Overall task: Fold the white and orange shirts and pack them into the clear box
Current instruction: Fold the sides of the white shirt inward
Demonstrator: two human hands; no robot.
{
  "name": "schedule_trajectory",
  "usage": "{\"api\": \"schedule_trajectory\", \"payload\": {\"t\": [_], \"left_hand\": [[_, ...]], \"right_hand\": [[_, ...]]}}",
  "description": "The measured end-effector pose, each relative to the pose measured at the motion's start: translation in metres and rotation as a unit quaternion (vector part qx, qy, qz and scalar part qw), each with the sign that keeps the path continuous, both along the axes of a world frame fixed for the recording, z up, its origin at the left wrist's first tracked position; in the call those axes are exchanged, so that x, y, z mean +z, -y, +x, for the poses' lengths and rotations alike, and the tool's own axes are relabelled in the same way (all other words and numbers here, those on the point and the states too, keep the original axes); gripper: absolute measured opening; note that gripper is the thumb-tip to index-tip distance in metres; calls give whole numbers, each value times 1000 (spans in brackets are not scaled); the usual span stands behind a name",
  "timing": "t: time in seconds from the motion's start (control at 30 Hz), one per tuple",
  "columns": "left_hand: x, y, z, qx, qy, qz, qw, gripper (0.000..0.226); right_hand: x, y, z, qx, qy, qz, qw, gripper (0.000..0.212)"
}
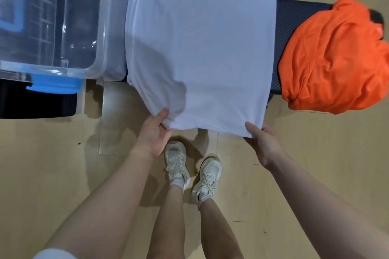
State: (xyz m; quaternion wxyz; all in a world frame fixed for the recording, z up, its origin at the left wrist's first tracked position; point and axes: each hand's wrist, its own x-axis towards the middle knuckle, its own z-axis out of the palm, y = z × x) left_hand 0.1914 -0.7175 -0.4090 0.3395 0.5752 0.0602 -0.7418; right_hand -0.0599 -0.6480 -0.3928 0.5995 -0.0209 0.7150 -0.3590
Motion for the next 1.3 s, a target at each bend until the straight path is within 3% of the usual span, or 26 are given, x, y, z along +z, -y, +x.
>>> {"api": "schedule_trajectory", "payload": {"t": [0.13,0.23,0.37,0.5,0.57,0.63,0.67,0.73,0.8,0.87,0.93,0.97,1.07,1.17,1.23,1.3], "left_hand": [[41,-3,-14,10,132,54,990,25],[70,13,-25,17,178,63,982,24],[97,50,-33,10,195,36,980,22],[98,98,-40,27,188,31,981,46],[91,121,-44,40,198,18,979,54],[84,142,-50,72,183,-11,980,41],[79,150,-53,82,175,-29,981,34],[67,158,-58,47,205,-70,975,43],[58,148,-59,-113,333,-150,924,45],[48,124,-55,-284,438,-250,816,28],[40,98,-48,-406,456,-331,720,19],[36,87,-45,-454,457,-365,673,20],[22,74,-42,-566,517,-430,476,36],[24,80,-46,-603,549,-416,402,40],[25,87,-46,-605,555,-423,384,34],[25,90,-43,-610,530,-443,389,25]], "right_hand": [[35,-3,3,-72,-6,-2,997,16],[62,12,3,-101,-11,-10,995,5],[87,46,-2,-86,-50,-32,995,19],[88,89,-9,-117,-50,-48,991,31],[80,112,-17,-146,-39,-59,987,23],[69,131,-25,-156,-30,-53,986,6],[63,139,-28,-171,-21,-54,984,7],[51,151,-33,-215,2,-57,975,13],[41,156,-34,-214,-8,-49,975,13],[31,152,-32,-139,-92,-60,984,8],[26,141,-29,21,-244,-93,965,24],[25,137,-27,121,-318,-109,934,31],[27,138,-18,381,-438,-146,801,42],[29,149,-6,531,-432,-144,714,49],[27,157,-2,567,-415,-138,697,50],[25,165,-1,548,-423,-144,707,40]]}}
